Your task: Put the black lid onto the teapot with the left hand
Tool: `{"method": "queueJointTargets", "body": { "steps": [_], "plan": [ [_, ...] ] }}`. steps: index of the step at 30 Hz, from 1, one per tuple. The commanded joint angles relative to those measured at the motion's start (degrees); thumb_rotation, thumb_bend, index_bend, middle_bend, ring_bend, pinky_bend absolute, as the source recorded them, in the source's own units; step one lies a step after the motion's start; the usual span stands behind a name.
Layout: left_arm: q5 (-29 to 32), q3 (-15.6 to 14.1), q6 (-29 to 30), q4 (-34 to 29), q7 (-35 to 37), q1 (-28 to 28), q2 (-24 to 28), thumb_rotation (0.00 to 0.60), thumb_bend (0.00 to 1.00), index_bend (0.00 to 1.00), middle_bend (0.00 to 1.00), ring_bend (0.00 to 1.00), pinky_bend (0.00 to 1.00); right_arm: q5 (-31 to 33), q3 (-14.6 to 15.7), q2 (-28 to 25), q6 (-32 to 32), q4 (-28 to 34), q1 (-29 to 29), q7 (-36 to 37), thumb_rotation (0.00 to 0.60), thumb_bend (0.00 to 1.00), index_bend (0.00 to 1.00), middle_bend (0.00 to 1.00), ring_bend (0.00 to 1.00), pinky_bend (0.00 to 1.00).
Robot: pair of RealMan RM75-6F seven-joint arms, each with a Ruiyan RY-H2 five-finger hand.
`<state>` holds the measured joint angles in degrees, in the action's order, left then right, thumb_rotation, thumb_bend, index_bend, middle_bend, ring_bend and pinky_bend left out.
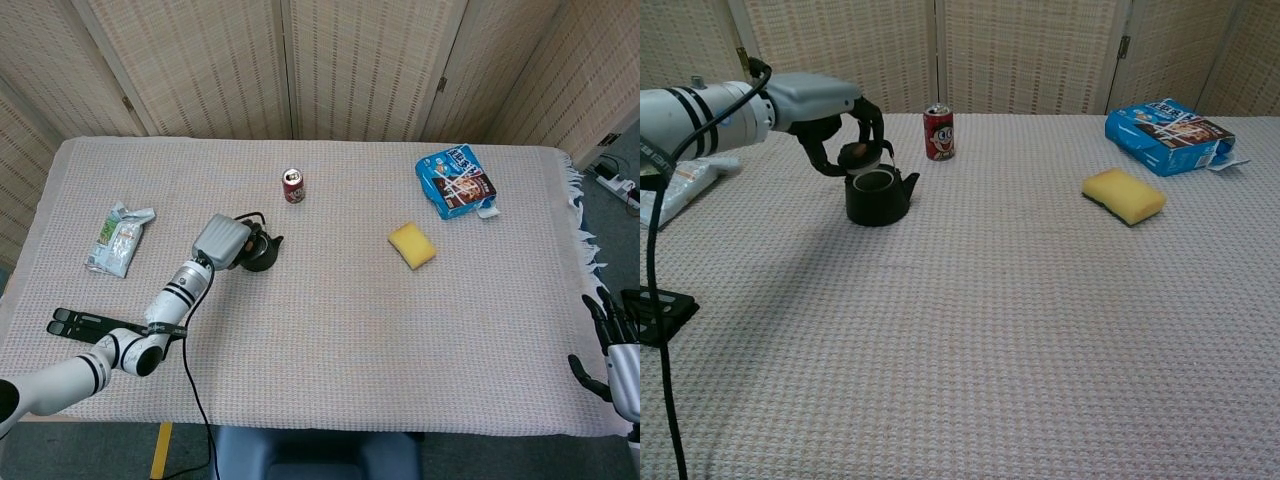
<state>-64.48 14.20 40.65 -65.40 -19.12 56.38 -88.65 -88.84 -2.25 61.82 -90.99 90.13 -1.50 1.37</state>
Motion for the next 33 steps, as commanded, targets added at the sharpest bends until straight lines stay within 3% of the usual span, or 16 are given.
{"method": "queueJointTargets", "body": {
  "steps": [1,22,33],
  "plan": [
    [2.0,0.5,-1.1,1.4,-1.3,1.2,-1.1,0.600,0.28,0.41,0.40,0.78,0.74,0.1,0.0,0.0,-0.1,0.0,-0.1,0.0,0.600,0.35,0.01,0.04,0.14,0.00],
    [16.4,-1.5,-4.0,6.0,-11.1,6.4,-5.1,0.600,0.28,0.39,0.40,0.77,0.74,1.0,0.0,0.4,0.3,-1.0,-0.5,1.1,0.600,0.35,0.01,0.04,0.14,0.00],
    [19.9,-2.8,-3.5,5.9,-13.7,8.0,-5.4,0.600,0.28,0.29,0.35,0.77,0.74,1.0,-0.1,0.5,-0.1,-1.5,-0.7,1.8,0.600,0.35,0.01,0.04,0.14,0.00]
  ]
}}
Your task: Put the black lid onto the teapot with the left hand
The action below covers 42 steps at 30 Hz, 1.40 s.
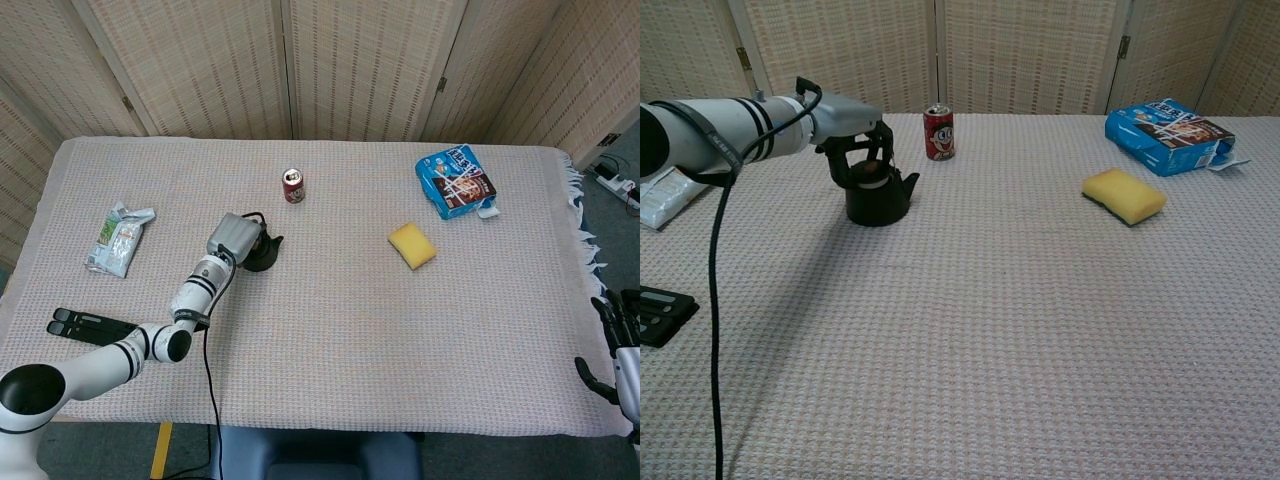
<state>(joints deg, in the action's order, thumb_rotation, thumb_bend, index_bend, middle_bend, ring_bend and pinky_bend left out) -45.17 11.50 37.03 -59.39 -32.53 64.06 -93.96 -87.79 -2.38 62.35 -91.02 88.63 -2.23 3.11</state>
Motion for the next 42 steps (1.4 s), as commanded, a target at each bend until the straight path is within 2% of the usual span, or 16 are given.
{"method": "queueJointTargets", "body": {
  "steps": [1,10,17,21,24,28,34,42],
  "plan": [
    [1.1,-0.2,0.2,0.0,-0.5,0.4,-0.1,0.600,0.28,0.27,0.34,0.77,0.74,-0.2,0.0,0.0,-0.1,-0.1,0.1,0.1,0.600,0.35,0.01,0.04,0.14,0.00],
    [3.3,-0.7,1.1,-0.7,-1.7,1.2,0.2,0.600,0.28,0.12,0.22,0.75,0.74,-0.1,-0.2,0.1,-0.4,-0.7,-0.1,0.7,0.600,0.35,0.01,0.04,0.15,0.00],
    [3.0,-0.7,3.7,-7.2,-0.8,0.0,3.6,0.600,0.28,0.10,0.17,0.74,0.74,-0.4,-0.3,0.1,-0.3,-0.9,0.1,0.9,0.600,0.35,0.01,0.04,0.15,0.00],
    [0.1,-1.8,6.6,-14.5,0.2,-2.0,7.4,0.600,0.28,0.10,0.17,0.74,0.74,-0.4,-0.3,0.1,-0.2,-1.0,0.2,1.0,0.600,0.35,0.01,0.04,0.15,0.00],
    [-4.2,-3.8,9.3,-19.5,0.6,-4.0,9.8,0.600,0.28,0.11,0.17,0.74,0.74,-0.2,-0.4,0.4,0.1,-1.2,0.3,1.1,0.600,0.35,0.01,0.04,0.15,0.00],
    [-8.2,-5.5,11.4,-22.7,1.2,-5.8,11.3,0.600,0.28,0.11,0.17,0.75,0.74,-0.4,-0.4,0.5,0.3,-1.2,0.5,1.0,0.600,0.35,0.01,0.04,0.15,0.00],
    [-11.5,-7.0,12.3,-23.1,2.0,-7.1,11.1,0.600,0.28,0.13,0.17,0.75,0.74,-0.5,-0.4,0.4,0.2,-0.8,0.5,0.6,0.600,0.35,0.01,0.04,0.15,0.00],
    [-12.4,-6.8,11.8,-20.7,3.0,-7.6,9.8,0.600,0.28,0.13,0.17,0.75,0.74,-0.4,-0.2,0.3,-0.2,-0.2,0.2,0.1,0.600,0.35,0.01,0.04,0.15,0.00]
  ]
}}
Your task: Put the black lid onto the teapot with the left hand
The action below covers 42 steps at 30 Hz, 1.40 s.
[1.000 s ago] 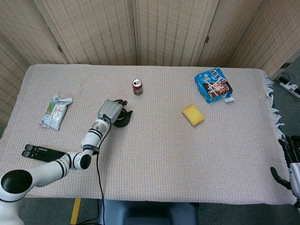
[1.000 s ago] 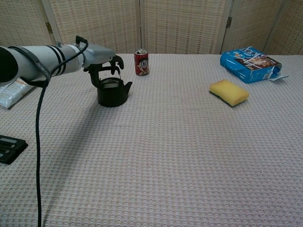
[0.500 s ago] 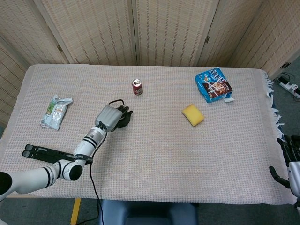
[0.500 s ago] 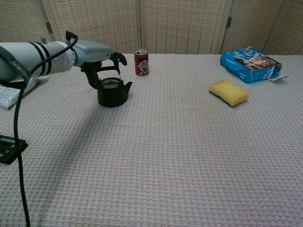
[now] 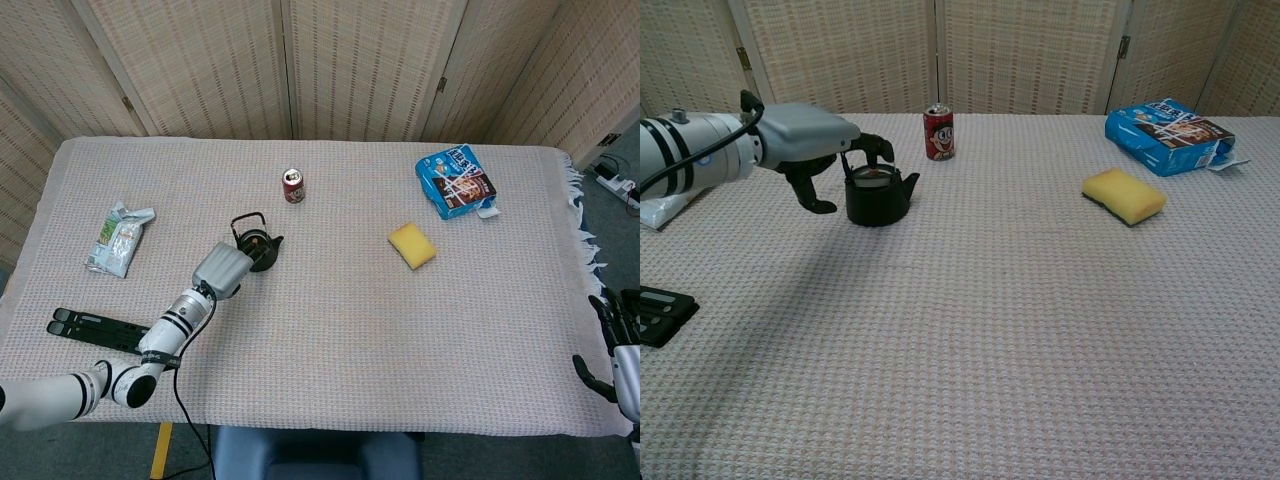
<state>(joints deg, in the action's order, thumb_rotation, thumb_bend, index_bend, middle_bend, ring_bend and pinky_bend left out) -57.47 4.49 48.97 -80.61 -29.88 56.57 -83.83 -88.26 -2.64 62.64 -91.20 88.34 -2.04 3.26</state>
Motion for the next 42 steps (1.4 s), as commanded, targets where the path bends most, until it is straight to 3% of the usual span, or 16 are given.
{"method": "queueJointTargets", "body": {
  "steps": [1,26,29,36,42],
  "plan": [
    [-0.2,0.3,-0.2,0.9,0.5,-0.1,-0.4,0.600,0.28,0.13,0.17,0.75,0.74,0.0,0.1,0.0,0.0,0.1,-0.1,-0.1,0.600,0.35,0.01,0.04,0.15,0.00],
    [-0.4,1.5,-1.2,3.7,2.7,-1.2,-2.8,0.600,0.28,0.13,0.17,0.73,0.74,0.1,0.1,0.2,-0.5,-0.3,-0.5,0.3,0.600,0.35,0.01,0.04,0.16,0.00],
    [-2.2,2.5,2.5,2.0,5.0,-2.9,-1.6,0.600,0.28,0.14,0.17,0.67,0.70,0.2,-0.1,0.0,-0.3,-0.4,-0.4,0.5,0.600,0.35,0.01,0.04,0.16,0.00],
    [-3.3,3.4,11.1,-4.9,9.8,-9.6,4.1,0.600,0.28,0.15,0.17,0.40,0.47,0.7,0.1,-0.5,3.2,-1.5,1.2,3.2,0.600,0.35,0.01,0.04,0.14,0.00],
    [-3.2,1.9,19.3,-9.5,9.3,-16.6,8.7,0.600,0.28,0.15,0.17,0.28,0.31,-0.2,-0.1,-1.2,5.7,-2.5,3.2,7.9,0.600,0.35,0.01,0.04,0.01,0.00]
  ]
}}
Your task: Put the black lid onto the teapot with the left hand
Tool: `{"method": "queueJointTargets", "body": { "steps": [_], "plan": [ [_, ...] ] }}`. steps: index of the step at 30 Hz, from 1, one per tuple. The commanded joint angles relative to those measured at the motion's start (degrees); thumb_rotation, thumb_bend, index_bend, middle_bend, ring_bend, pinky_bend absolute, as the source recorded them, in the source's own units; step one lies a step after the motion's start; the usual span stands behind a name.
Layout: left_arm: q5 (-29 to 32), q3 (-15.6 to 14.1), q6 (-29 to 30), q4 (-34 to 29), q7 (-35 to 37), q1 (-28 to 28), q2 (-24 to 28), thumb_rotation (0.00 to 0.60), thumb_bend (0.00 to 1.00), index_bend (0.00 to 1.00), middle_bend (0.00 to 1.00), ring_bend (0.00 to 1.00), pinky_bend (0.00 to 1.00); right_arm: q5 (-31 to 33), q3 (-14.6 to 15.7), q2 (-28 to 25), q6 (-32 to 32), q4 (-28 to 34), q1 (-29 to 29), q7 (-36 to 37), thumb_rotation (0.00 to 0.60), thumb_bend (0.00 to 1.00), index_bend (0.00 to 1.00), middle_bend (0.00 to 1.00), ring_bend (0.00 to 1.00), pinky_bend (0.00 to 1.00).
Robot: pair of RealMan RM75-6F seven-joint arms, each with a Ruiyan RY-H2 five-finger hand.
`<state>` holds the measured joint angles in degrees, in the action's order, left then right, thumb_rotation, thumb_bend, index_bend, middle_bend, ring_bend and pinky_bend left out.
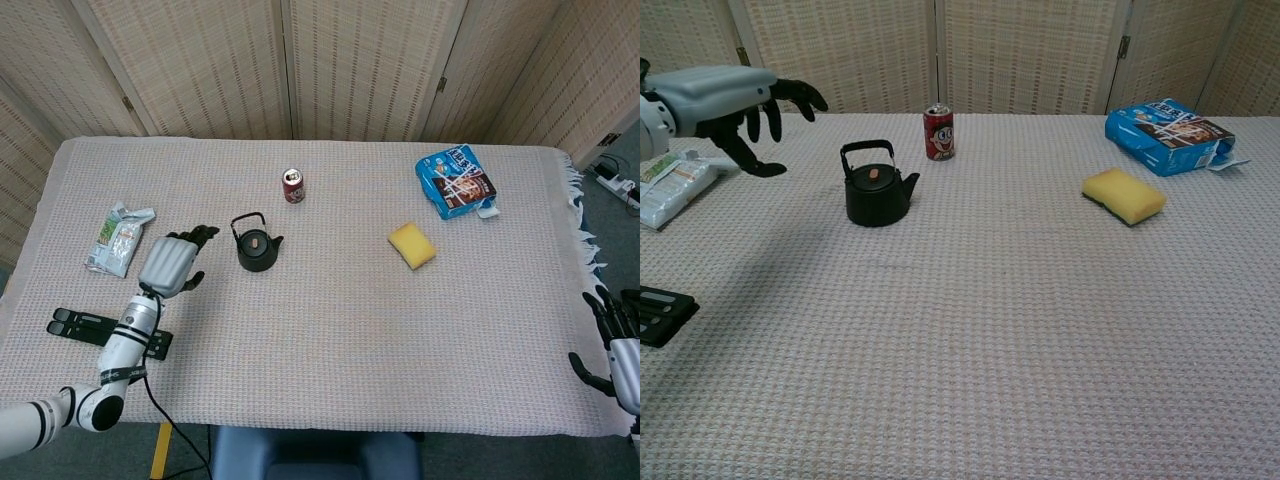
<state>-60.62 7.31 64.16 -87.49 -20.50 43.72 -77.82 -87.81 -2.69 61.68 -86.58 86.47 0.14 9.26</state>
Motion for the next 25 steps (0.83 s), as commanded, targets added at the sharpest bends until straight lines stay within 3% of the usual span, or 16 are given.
{"method": "queueJointTargets", "body": {
  "steps": [1,8,16,25],
  "plan": [
    [-0.3,-1.2,5.3,-3.0,0.1,-4.8,3.2,0.600,0.28,0.15,0.17,0.26,0.27,-0.9,0.0,-0.3,1.6,-0.7,1.5,2.9,0.600,0.35,0.01,0.04,0.00,0.00],
    [-5.6,-4.4,14.7,-3.8,3.4,-13.3,5.5,0.600,0.28,0.14,0.16,0.19,0.13,-2.6,0.3,-0.8,3.4,-0.6,3.5,6.1,0.600,0.35,0.01,0.04,0.00,0.00],
    [-11.7,-8.2,24.5,-4.2,3.9,-22.4,6.9,0.600,0.28,0.13,0.14,0.16,0.09,-4.1,0.6,-0.6,1.6,1.1,3.5,4.1,0.600,0.35,0.01,0.04,0.00,0.00],
    [-16.4,-10.2,29.5,-6.4,3.5,-28.8,8.6,0.600,0.28,0.13,0.14,0.17,0.08,-3.7,1.3,-0.5,0.7,3.7,2.6,0.9,0.600,0.35,0.01,0.05,0.02,0.00]
  ]
}}
